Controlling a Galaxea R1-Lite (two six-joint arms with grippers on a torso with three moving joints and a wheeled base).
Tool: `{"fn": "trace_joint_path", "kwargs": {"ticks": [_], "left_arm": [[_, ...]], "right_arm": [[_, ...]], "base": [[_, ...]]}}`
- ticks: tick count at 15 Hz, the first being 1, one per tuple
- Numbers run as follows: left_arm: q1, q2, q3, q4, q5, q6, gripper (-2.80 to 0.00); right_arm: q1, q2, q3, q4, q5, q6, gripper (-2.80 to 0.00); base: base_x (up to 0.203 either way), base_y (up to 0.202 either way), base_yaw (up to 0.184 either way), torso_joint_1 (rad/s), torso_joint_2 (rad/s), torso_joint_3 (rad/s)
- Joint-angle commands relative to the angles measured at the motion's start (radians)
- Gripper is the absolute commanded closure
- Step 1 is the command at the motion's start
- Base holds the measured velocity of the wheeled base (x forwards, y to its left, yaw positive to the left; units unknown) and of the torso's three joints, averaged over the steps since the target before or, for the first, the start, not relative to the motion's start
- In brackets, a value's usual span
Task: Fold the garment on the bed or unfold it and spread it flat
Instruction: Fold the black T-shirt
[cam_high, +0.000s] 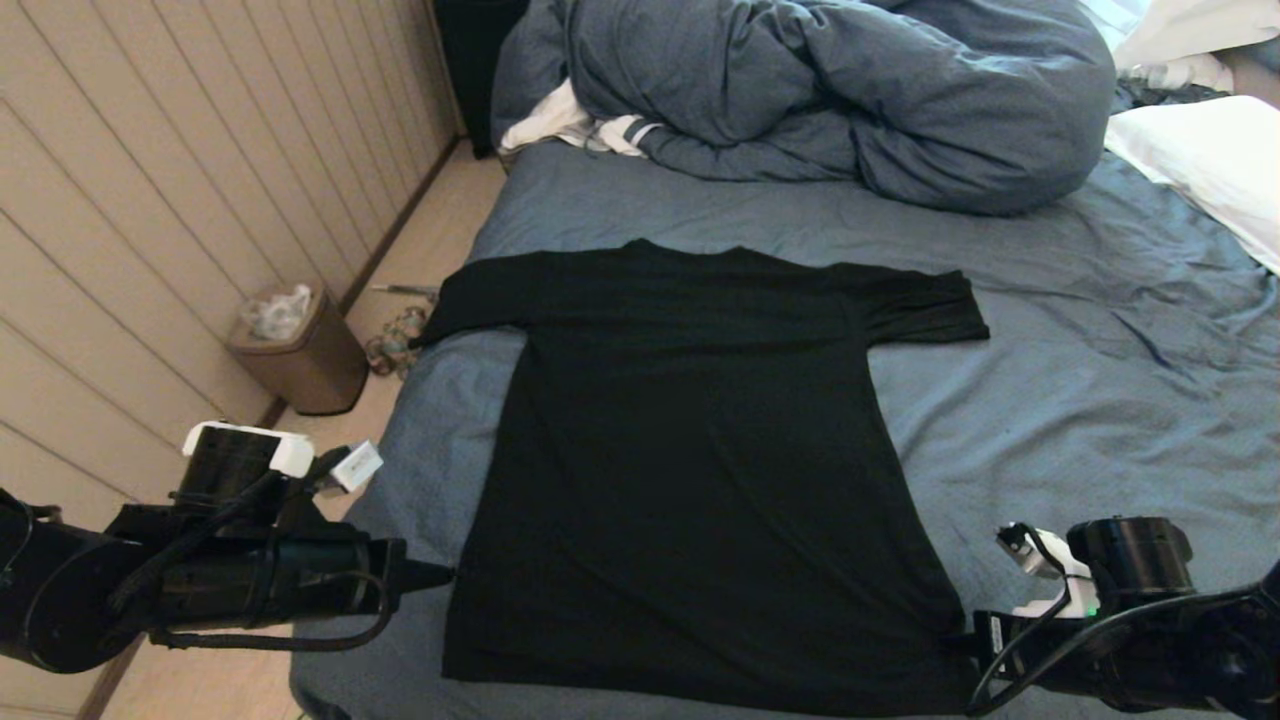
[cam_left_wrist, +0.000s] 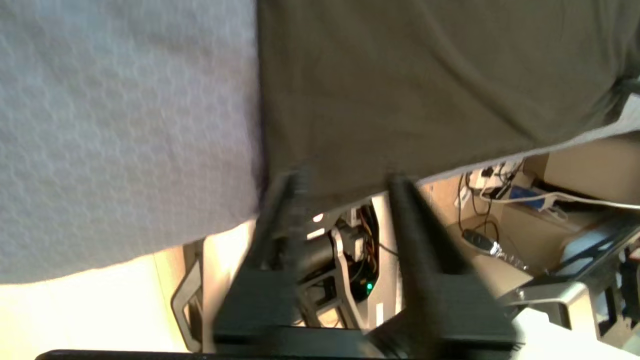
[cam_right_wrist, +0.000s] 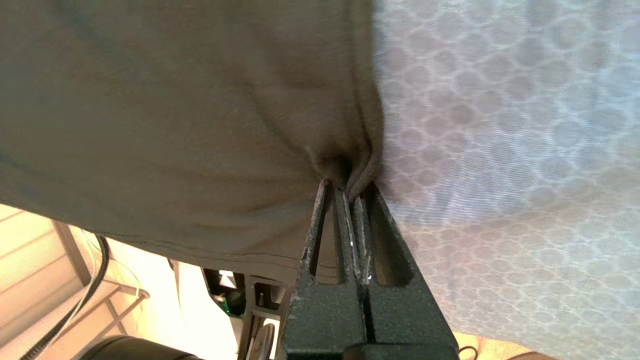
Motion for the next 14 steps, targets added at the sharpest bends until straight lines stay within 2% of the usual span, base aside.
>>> {"fn": "trace_joint_path", "kwargs": {"ticks": [1,5,9,11,14], "left_arm": [[-0.004,0.002,0.018,-0.009,-0.008,0.0,-2.8],[-0.011,0.025,0.041,-0.031,-0.016,0.0,-2.8],[-0.057,0.02,0.044,-0.034,-0.016,-0.003,-2.8],[-0.058,0.036,0.045,-0.039,-0.036,-0.004,-2.8],[-0.058,0.086,0.062,-0.121,-0.034,0.006,-2.8]], "right_arm": [[-0.008,0.006,-0.001,-0.005,0.001,0.0,0.0],[-0.009,0.009,-0.004,-0.004,0.003,0.005,0.0],[-0.037,0.003,-0.029,-0.003,0.006,0.002,0.0],[-0.037,-0.02,-0.026,-0.003,0.006,-0.002,0.0],[-0.039,-0.016,-0.029,-0.005,0.006,-0.006,0.0]], "base": [[0.0,0.0,0.0,0.0,0.0,0.0],[0.0,0.0,0.0,0.0,0.0,0.0],[0.0,0.0,0.0,0.0,0.0,0.0],[0.0,0.0,0.0,0.0,0.0,0.0],[0.0,0.0,0.0,0.0,0.0,0.0]]}}
